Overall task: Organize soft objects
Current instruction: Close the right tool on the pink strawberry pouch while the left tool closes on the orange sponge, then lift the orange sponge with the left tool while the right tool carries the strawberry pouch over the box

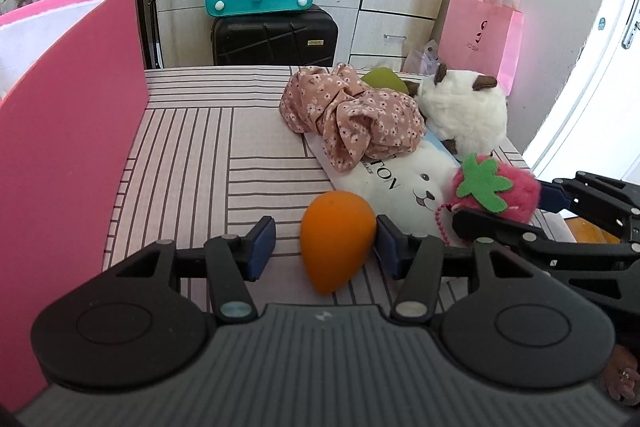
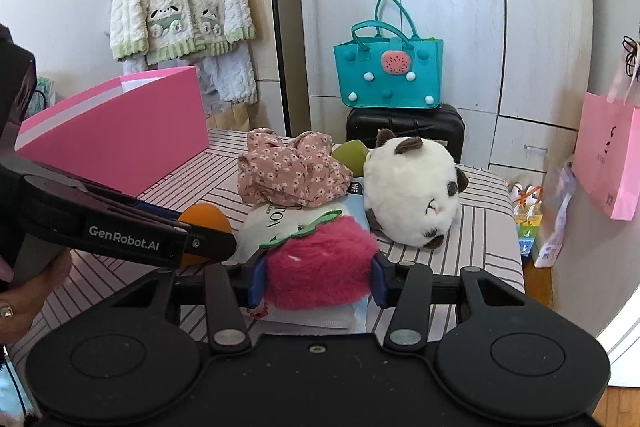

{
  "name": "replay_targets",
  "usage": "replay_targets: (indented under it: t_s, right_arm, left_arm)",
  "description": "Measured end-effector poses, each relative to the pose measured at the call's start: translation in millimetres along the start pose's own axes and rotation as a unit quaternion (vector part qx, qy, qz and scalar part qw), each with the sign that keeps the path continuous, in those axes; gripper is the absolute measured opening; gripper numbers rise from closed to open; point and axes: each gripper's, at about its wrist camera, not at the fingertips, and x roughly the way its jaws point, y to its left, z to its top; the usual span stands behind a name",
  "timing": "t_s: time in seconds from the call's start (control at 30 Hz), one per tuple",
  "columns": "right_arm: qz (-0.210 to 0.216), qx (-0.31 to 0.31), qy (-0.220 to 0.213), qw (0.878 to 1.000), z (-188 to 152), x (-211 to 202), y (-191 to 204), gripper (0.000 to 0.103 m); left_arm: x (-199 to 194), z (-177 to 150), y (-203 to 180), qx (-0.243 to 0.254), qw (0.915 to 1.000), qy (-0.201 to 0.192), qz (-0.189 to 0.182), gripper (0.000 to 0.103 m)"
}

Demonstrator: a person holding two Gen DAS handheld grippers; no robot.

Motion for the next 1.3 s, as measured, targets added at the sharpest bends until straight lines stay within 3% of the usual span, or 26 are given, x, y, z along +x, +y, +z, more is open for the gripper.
replay_targets:
  t_s: [0.07,0.1,0.2,0.57,0.9,1.3]
  right_arm:
    - [0.001,0.003,0.0,1.0,-1,0,-1,0.053]
    - [0.001,0.005,-0.001,1.0,-1,0,-1,0.053]
    - [-0.001,0.008,-0.002,1.0,0,-1,-1,0.053]
    - [0.013,0.033,0.021,0.999,6,-22,0,0.053]
    - [0.031,0.061,0.052,0.996,-2,-42,10,0.053]
    - [0.089,0.064,0.095,0.989,3,-60,30,0.053]
  left_arm:
    - [0,0,0,-0.001,1.0,-0.001,0.002,0.046]
    - [1,-1,0,-0.001,1.0,-0.002,0.003,0.036]
    - [0,-2,1,-0.014,0.9997,-0.002,-0.018,0.035]
    - [-11,-5,2,-0.02,0.9994,0.024,-0.014,0.035]
    - [-47,-18,10,-0.016,0.999,0.033,-0.026,0.035]
    - [-85,-31,16,0.024,0.9955,0.067,-0.063,0.035]
